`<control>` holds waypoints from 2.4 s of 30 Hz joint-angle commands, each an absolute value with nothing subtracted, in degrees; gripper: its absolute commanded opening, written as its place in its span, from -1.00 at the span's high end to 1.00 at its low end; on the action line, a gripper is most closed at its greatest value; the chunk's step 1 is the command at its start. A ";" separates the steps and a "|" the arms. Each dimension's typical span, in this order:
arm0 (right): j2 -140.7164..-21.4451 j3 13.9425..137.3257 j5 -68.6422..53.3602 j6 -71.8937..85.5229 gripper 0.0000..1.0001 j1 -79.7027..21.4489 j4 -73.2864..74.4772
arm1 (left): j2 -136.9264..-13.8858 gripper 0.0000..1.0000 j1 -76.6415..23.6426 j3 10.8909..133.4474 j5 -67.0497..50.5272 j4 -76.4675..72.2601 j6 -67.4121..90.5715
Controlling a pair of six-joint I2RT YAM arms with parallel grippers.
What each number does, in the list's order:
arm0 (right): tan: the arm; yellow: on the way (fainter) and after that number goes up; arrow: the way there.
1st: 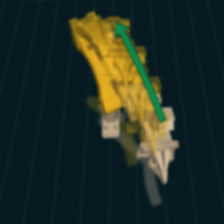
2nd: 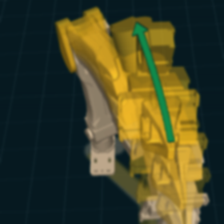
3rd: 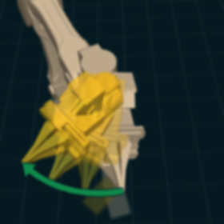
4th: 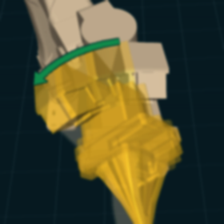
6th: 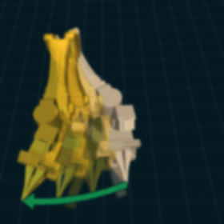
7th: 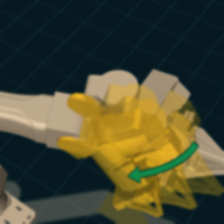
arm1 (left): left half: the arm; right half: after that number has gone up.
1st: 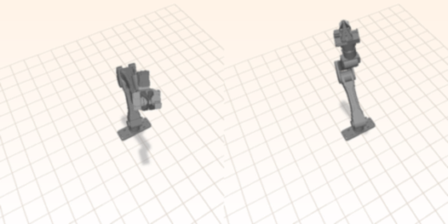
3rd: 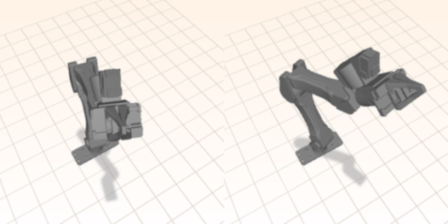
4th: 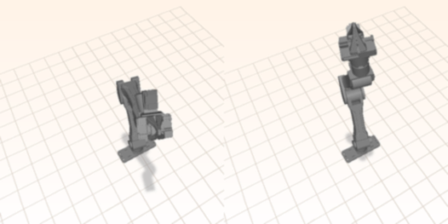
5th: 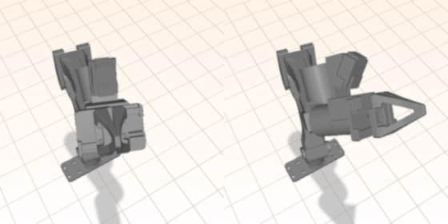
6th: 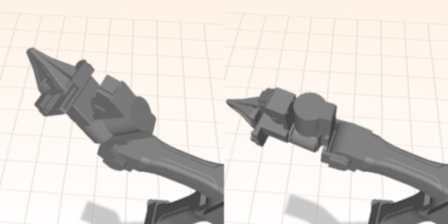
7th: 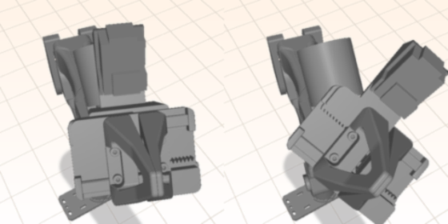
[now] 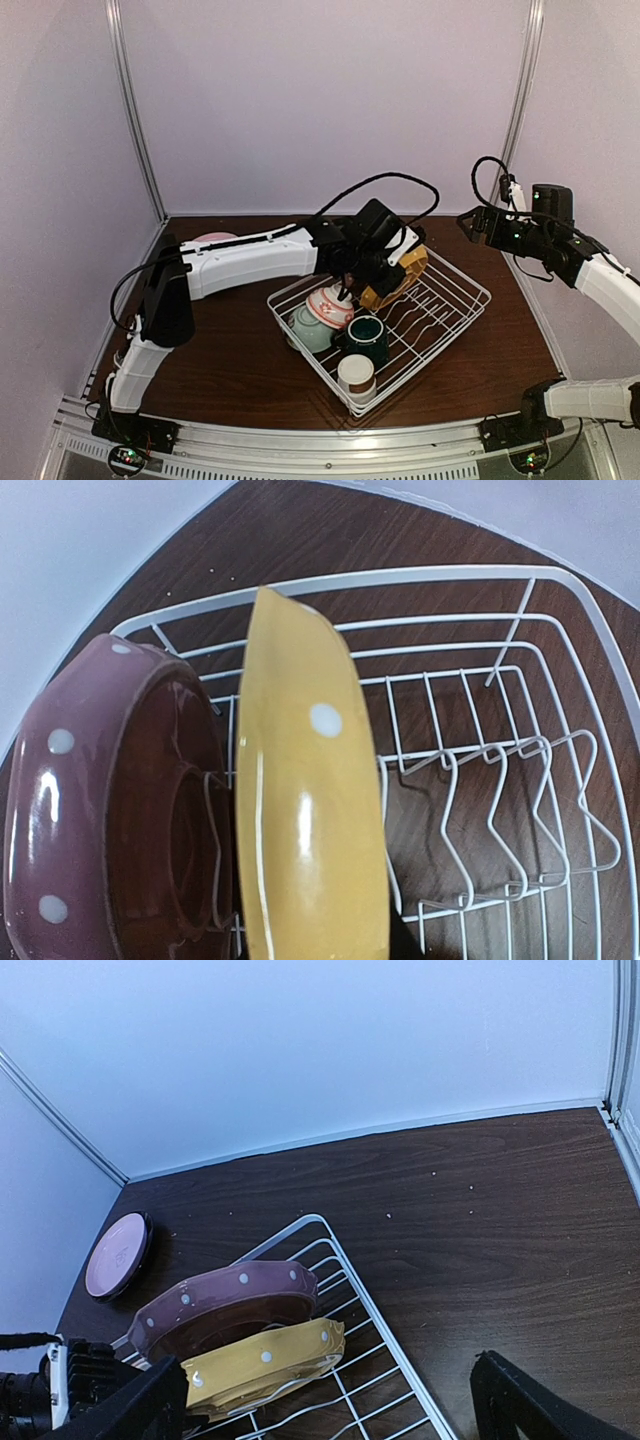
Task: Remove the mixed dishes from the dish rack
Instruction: Grab the plate from the dish rack, then place the plate on the plate.
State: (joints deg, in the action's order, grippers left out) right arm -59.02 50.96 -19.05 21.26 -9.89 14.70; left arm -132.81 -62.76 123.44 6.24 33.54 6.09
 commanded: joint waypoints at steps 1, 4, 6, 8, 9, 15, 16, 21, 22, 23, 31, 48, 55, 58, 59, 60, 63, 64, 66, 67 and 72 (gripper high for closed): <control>-58.24 50.53 -18.26 21.48 -0.99 -10.20 14.24 | -126.74 1.00 -63.36 126.39 2.09 31.31 7.29; -58.27 50.54 -18.43 21.62 -0.99 -10.21 14.15 | -124.80 1.00 -63.35 126.39 1.00 30.58 7.70; -58.34 50.59 -18.51 21.73 -0.99 -10.24 14.03 | -123.77 1.00 -63.37 126.39 0.56 30.33 7.89; -58.42 50.70 -18.49 21.77 -0.99 -10.21 13.99 | -122.65 1.00 -63.36 126.47 0.44 30.13 7.89; -58.44 50.78 -18.54 21.72 -0.99 -10.20 14.03 | -122.28 1.00 -63.35 126.47 0.46 30.10 7.90; -58.40 50.81 -18.58 21.90 -0.99 -10.26 13.91 | -120.25 1.00 -63.28 126.54 0.00 28.90 7.90; -58.43 50.80 -18.60 21.96 -0.99 -10.25 13.89 | -120.10 1.00 -63.23 126.60 0.00 28.55 7.84; -58.19 50.69 -18.35 21.98 -0.99 -10.25 13.97 | -119.80 1.00 -62.45 126.83 -3.57 26.72 8.48; -58.14 50.78 -18.25 21.93 -0.99 -10.25 14.13 | -119.63 1.00 -62.01 126.83 -4.79 26.33 9.15; -58.10 50.84 -18.19 21.85 -0.99 -10.23 14.21 | -119.17 1.00 -61.66 126.60 -6.26 25.84 9.76; -58.23 51.12 -17.92 21.49 -0.99 -10.21 14.51 | -112.05 1.00 -60.10 123.54 -12.61 22.08 12.19; -58.94 51.15 -18.94 22.19 -0.99 -10.26 13.39 | -96.13 1.00 -48.71 115.15 7.77 32.67 11.10; -59.30 51.17 -18.92 22.10 -0.99 -10.22 13.36 | -92.47 1.00 -41.59 102.83 21.04 34.56 12.32; -59.45 51.09 -18.96 22.06 -0.99 -10.27 13.35 | -92.71 1.00 -39.83 99.86 28.35 36.44 12.12; -59.36 50.99 -18.90 22.10 -0.99 -10.22 13.24 | -93.01 1.00 -39.20 98.78 30.80 37.02 12.20; -59.33 50.90 -18.97 22.21 -0.99 -10.20 13.05 | -93.45 1.00 -38.49 97.74 32.36 37.40 12.14; -59.44 50.89 -19.08 22.31 -0.99 -10.20 12.99 | -94.81 1.00 -36.12 94.72 35.60 37.56 12.39; -59.42 50.89 -19.07 22.25 -0.99 -10.24 13.01 | -95.44 1.00 -35.64 94.14 36.71 37.51 12.18; -59.42 50.98 -19.12 22.24 -0.99 -10.28 13.16 | -97.20 1.00 -34.86 93.64 38.72 37.61 11.49; -59.46 50.98 -19.02 22.24 -0.99 -10.26 13.18 | -97.94 1.00 -34.44 93.54 38.95 37.55 11.25; -59.48 51.40 -19.06 22.31 -0.99 -10.21 13.36 | -102.28 1.00 -32.34 94.16 41.51 36.98 9.37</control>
